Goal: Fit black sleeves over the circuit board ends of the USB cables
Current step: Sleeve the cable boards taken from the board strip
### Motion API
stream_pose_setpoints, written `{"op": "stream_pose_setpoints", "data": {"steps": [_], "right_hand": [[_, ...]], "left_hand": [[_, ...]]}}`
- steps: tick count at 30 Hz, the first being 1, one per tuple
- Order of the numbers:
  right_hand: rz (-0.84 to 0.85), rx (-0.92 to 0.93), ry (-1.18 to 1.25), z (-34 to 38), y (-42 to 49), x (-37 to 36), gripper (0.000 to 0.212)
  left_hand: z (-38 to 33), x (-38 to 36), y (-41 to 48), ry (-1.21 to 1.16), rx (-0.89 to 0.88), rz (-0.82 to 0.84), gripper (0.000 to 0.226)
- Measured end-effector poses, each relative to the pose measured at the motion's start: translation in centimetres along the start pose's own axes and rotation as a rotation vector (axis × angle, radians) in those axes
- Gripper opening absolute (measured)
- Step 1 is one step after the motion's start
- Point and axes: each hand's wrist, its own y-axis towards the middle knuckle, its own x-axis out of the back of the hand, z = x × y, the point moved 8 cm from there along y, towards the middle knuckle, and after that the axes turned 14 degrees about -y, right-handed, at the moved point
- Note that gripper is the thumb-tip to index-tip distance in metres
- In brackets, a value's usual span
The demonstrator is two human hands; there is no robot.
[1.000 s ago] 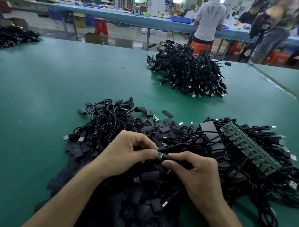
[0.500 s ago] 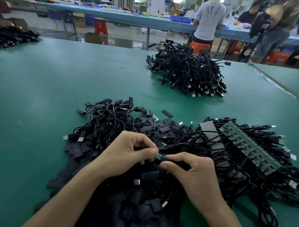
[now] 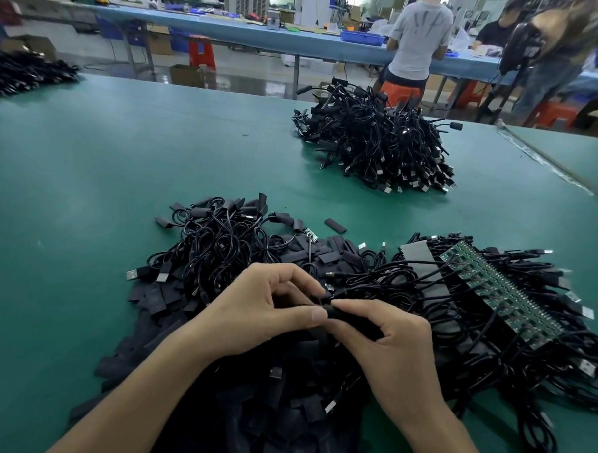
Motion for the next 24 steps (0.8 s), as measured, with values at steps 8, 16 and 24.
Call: {"op": "stream_pose_setpoints", "data": {"steps": [8, 16, 24], "right_hand": [[-0.098, 0.035, -0.079, 0.2, 0.0, 0.7, 0.028], [-0.054, 0.115, -0.144, 1.0, -0.3, 0.2, 0.030], [-0.094, 0.227, -0.291, 1.7, -0.4, 0.1, 0.025]], "left_hand": [[-0.2, 1.1, 0.0, 0.085, 0.022, -0.071, 0.013], [0.1, 0.7, 0.0, 0.043, 0.074, -0.017, 0.009], [0.2, 0.2, 0.0, 0.081, 0.061, 0.031, 0.009]]}}
